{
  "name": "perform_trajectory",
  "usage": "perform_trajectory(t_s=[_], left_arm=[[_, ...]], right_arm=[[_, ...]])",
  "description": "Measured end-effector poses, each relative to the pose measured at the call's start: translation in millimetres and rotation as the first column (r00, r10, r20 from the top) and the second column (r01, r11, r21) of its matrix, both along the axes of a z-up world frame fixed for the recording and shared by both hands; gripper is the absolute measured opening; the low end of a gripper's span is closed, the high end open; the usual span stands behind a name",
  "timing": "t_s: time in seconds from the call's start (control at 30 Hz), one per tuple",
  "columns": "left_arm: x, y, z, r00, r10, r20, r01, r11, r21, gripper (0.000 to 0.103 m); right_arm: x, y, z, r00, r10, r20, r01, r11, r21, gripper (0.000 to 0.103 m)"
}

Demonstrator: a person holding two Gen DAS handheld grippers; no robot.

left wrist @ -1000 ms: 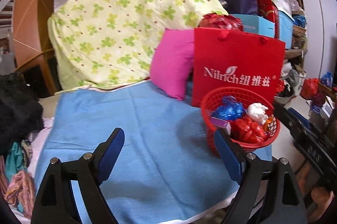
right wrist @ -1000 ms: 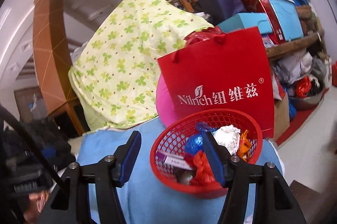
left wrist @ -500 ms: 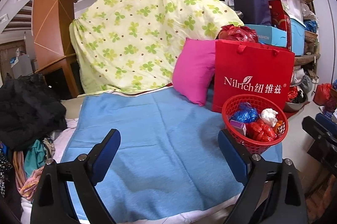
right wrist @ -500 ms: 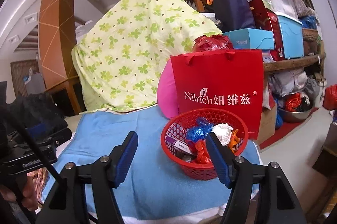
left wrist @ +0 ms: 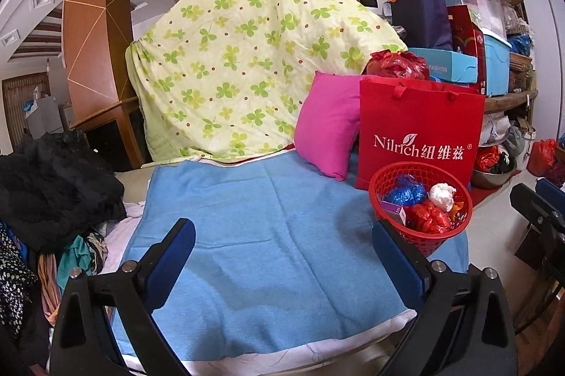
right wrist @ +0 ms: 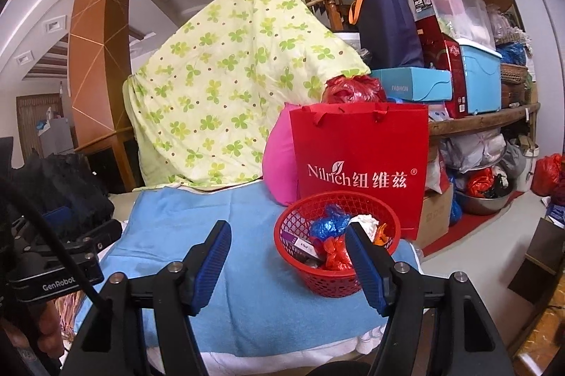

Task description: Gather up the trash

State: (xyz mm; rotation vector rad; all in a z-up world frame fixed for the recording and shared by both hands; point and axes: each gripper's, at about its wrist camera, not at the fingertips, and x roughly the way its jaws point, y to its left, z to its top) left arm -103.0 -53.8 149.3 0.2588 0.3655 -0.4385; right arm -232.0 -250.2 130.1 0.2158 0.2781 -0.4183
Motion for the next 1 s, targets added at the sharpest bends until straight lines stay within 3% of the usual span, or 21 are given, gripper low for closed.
perform_trajectory(t_s=[0.37, 1.0], left_arm=[[-10, -2, 9, 0.999, 0.044, 0.024, -0.045, 0.999, 0.004, 0.1], [-25, -13, 17, 0.998, 0.024, 0.053, -0.025, 0.999, 0.021, 0.1]], right_arm=[[-17, -2, 16, 0.998, -0.034, 0.043, 0.034, 0.999, -0.012, 0.071], [-28, -6, 23, 0.995, -0.08, 0.061, 0.082, 0.996, -0.033, 0.073]])
